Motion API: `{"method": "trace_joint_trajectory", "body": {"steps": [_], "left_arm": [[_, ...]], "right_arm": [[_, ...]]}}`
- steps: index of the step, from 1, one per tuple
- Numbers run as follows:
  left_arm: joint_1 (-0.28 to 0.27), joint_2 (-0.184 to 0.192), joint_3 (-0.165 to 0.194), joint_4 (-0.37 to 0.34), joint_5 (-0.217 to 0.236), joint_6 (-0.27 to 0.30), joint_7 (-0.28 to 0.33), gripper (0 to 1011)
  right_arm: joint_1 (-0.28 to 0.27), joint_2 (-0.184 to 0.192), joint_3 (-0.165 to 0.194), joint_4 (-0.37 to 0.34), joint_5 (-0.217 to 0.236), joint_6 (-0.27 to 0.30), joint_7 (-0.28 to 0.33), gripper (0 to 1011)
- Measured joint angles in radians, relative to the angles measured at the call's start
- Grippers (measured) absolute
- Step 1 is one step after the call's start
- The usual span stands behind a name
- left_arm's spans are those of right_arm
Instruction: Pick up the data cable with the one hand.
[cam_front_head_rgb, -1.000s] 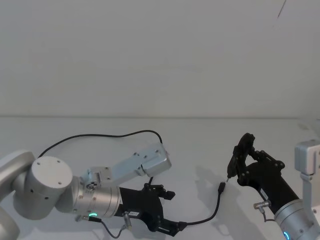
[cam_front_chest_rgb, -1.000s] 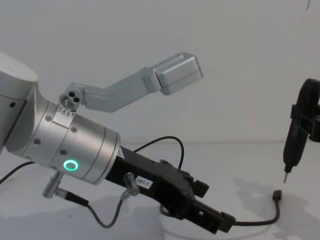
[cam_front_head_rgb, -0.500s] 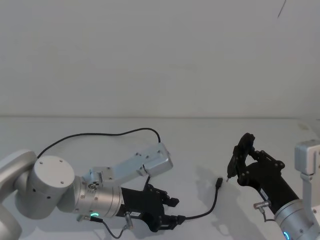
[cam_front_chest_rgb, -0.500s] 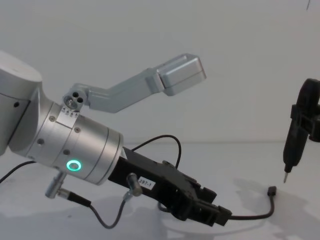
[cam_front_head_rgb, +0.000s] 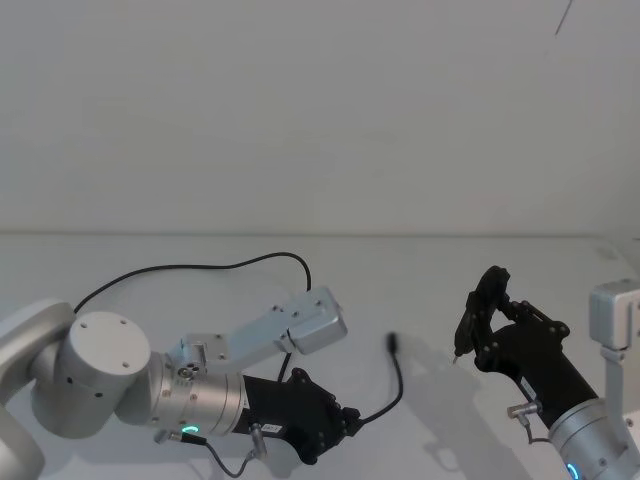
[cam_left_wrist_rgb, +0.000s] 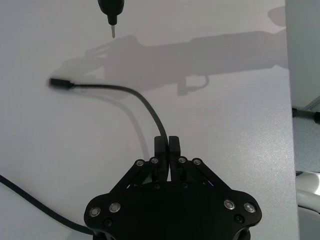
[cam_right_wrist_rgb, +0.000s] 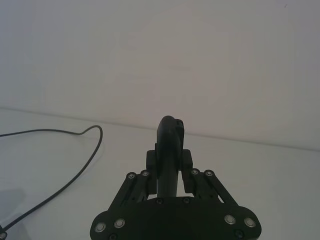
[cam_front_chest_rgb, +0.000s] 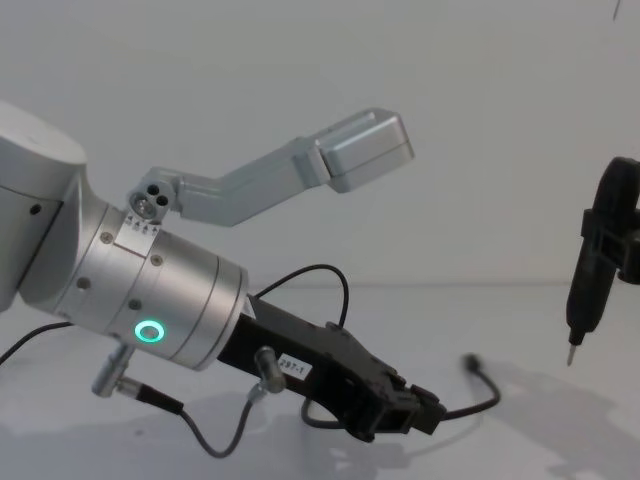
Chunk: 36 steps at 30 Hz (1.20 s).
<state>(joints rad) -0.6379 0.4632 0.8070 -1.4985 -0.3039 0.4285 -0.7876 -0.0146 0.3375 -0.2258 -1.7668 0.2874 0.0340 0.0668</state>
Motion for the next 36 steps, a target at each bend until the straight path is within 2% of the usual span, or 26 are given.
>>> {"method": "trace_joint_trajectory", "body": {"steps": [9, 16, 30, 36], "left_arm": [[-0.001, 0.002, 0.002, 0.0, 0.0, -0.007, 0.0, 40], [-0.002, 0.012, 0.009, -0.003, 0.008, -0.057, -0.008, 40], [-0.007, 0.078, 0.016, -0.041, 0.053, -0.265, -0.045, 40], [-0.007, 0.101, 0.01, -0.056, 0.062, -0.317, -0.056, 40]], "right_arm": [[0.0, 0.0, 0.001, 0.0, 0.0, 0.0, 0.0, 279], [0.002, 0.005, 0.011, -0.011, 0.019, 0.01, 0.023, 279], [0.022, 0.056, 0.077, -0.098, 0.143, 0.097, 0.129, 279], [0.035, 0.078, 0.097, -0.122, 0.181, 0.136, 0.156, 279]]}}
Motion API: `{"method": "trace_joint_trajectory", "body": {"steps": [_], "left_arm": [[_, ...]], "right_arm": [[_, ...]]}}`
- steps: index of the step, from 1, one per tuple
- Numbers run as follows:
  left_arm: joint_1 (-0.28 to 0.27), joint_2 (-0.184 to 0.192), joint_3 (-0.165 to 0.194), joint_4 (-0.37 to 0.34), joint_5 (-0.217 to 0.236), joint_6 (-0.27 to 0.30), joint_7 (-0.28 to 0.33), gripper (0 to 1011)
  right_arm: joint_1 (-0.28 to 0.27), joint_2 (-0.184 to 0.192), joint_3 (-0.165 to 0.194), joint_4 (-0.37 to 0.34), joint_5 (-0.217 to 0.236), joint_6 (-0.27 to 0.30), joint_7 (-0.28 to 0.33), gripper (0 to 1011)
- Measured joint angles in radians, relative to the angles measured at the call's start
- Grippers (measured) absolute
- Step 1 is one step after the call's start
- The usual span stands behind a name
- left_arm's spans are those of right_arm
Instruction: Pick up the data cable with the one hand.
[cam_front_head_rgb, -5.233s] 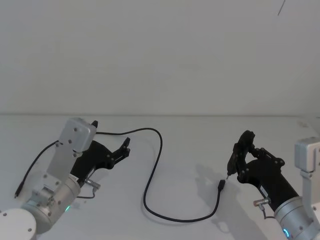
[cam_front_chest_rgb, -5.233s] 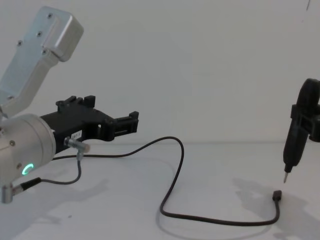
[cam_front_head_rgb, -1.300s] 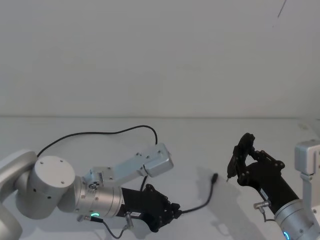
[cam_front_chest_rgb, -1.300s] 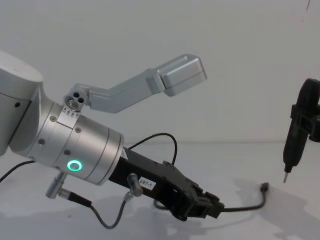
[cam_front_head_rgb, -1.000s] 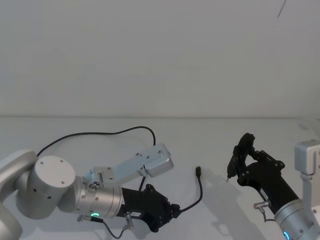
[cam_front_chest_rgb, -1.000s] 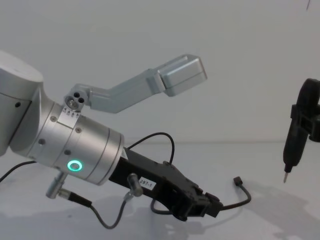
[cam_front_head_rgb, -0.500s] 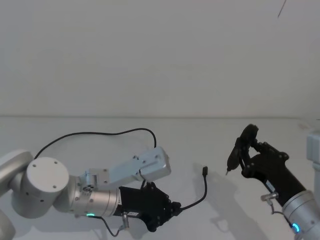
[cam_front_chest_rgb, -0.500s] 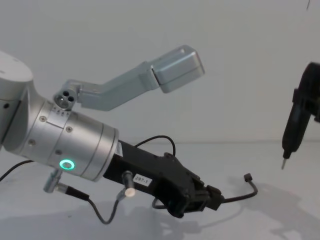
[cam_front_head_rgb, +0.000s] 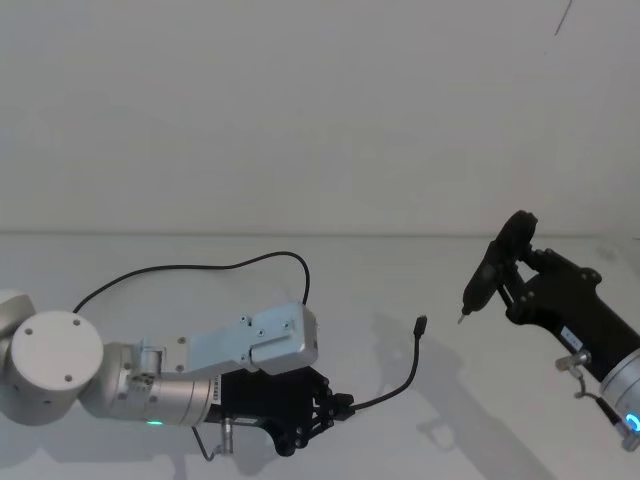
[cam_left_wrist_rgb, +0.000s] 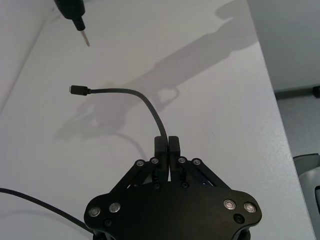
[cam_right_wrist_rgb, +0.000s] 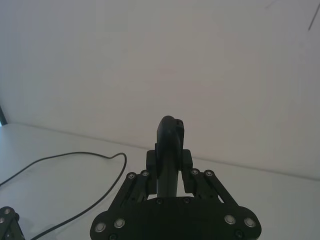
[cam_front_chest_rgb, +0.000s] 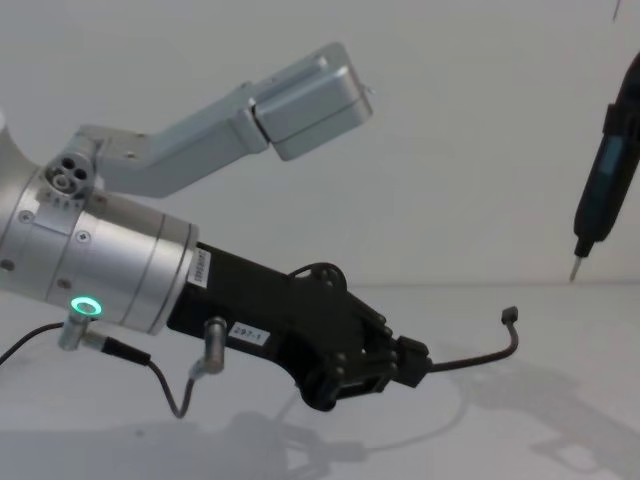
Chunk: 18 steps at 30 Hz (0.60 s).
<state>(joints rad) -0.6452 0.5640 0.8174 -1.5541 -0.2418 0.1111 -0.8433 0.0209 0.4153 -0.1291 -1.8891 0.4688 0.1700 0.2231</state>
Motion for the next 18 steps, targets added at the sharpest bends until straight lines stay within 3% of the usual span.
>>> {"method": "trace_joint_trajectory", "body": {"steps": [10, 18], "left_arm": [[0.0, 0.019, -0.004, -0.013, 0.008, -0.045, -0.009, 40], [0.001, 0.028, -0.007, -0.019, 0.011, -0.065, -0.013, 40]], "right_arm": [[0.04, 0.013, 0.001, -0.001, 0.031, 0.032, 0.019, 279], [0.067, 0.01, -0.013, 0.02, 0.041, 0.015, 0.034, 279]]}}
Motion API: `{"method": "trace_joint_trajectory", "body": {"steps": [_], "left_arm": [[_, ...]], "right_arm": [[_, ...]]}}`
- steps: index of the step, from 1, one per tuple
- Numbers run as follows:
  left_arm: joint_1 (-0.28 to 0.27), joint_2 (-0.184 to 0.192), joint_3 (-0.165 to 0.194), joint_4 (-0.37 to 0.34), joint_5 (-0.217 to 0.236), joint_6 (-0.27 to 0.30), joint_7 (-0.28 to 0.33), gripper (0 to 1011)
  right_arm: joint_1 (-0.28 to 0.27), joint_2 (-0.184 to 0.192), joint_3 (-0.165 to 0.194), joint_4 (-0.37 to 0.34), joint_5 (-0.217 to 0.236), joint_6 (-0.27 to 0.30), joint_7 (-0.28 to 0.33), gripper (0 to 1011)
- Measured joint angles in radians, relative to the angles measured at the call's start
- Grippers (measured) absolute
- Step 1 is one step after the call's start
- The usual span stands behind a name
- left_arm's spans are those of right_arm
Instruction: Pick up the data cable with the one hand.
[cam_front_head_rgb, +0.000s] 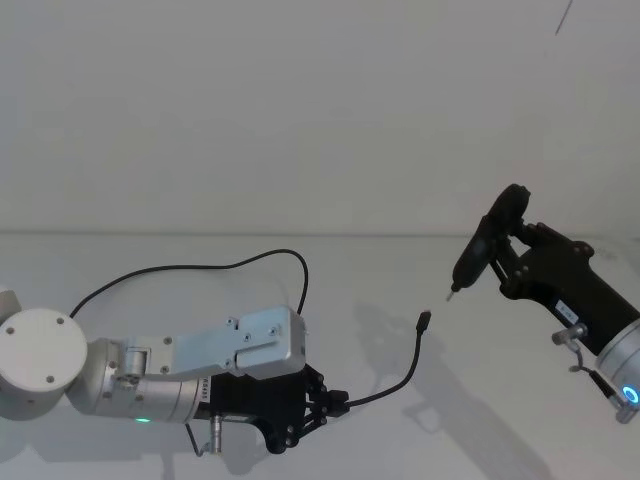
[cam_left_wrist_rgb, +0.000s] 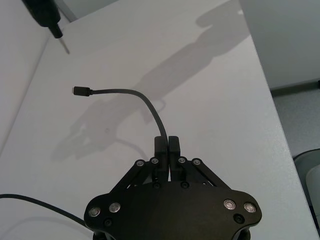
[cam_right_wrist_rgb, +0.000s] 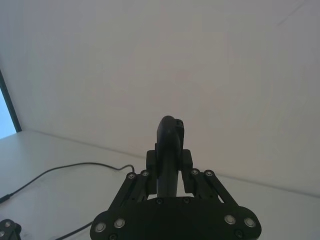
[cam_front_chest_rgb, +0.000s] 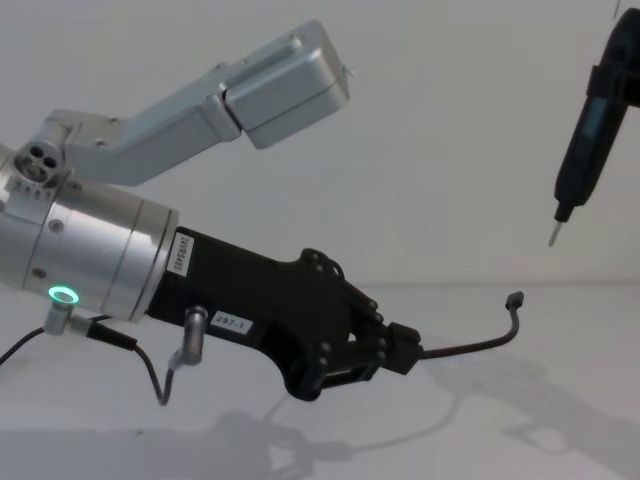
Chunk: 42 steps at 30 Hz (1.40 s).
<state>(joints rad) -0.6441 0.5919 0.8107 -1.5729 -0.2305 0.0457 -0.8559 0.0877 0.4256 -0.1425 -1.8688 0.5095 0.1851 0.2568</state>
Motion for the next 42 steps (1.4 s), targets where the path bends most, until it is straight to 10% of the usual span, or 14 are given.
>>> {"method": "trace_joint_trajectory", "body": {"steps": [18, 42], "left_arm": [[0.001, 0.007, -0.002, -0.004, 0.003, -0.016, -0.003, 40], [0.0, 0.009, -0.002, -0.005, 0.003, -0.02, -0.004, 40]], "right_arm": [[0.053, -0.032, -0.08, 0.086, -0.109, -0.107, -0.009, 279], [0.095, -0.081, -0.133, 0.15, -0.248, -0.041, -0.109, 279]]}}
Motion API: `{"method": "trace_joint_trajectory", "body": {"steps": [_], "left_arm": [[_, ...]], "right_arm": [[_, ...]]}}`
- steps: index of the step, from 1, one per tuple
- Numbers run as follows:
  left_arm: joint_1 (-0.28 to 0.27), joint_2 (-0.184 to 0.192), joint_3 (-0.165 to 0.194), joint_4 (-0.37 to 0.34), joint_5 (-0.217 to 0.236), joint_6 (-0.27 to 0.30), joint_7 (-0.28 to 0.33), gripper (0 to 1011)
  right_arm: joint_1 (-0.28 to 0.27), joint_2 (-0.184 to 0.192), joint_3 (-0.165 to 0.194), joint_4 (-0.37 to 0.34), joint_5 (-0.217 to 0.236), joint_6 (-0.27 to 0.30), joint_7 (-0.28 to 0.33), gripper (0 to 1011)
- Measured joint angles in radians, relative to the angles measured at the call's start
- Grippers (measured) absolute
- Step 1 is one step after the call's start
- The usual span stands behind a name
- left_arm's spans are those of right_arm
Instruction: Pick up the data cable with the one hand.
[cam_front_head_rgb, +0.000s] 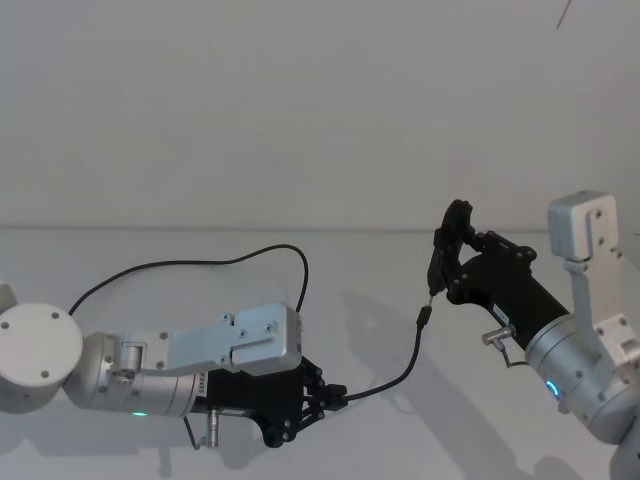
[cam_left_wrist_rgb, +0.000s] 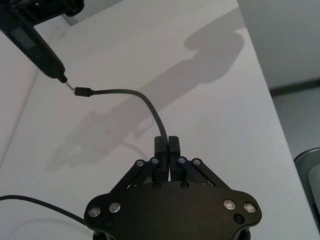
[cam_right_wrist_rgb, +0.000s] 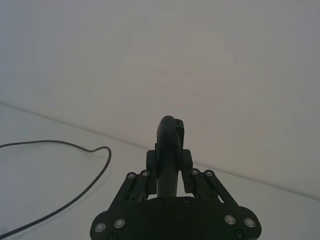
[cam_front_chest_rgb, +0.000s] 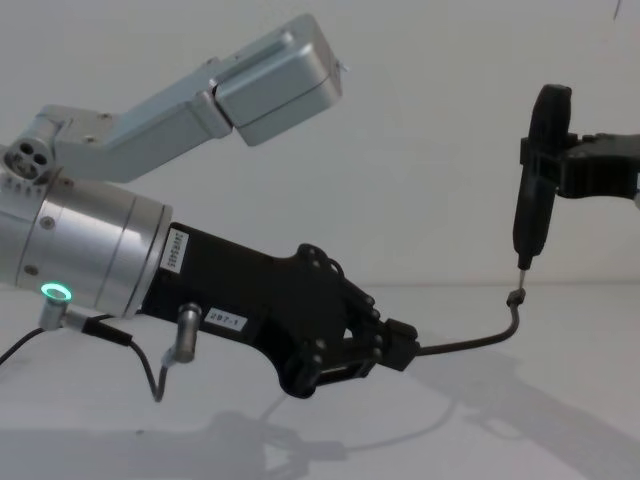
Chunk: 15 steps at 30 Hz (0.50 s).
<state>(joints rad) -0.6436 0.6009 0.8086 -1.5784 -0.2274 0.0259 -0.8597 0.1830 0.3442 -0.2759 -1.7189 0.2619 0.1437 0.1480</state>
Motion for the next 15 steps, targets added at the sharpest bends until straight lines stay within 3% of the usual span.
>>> {"method": "trace_joint_trajectory", "body": {"steps": [15], "left_arm": [[0.0, 0.0, 0.0, 0.0, 0.0, 0.0, 0.0, 40]], "right_arm": [[-0.004, -0.009, 0.016, 0.0, -0.019, 0.006, -0.01, 279]]}}
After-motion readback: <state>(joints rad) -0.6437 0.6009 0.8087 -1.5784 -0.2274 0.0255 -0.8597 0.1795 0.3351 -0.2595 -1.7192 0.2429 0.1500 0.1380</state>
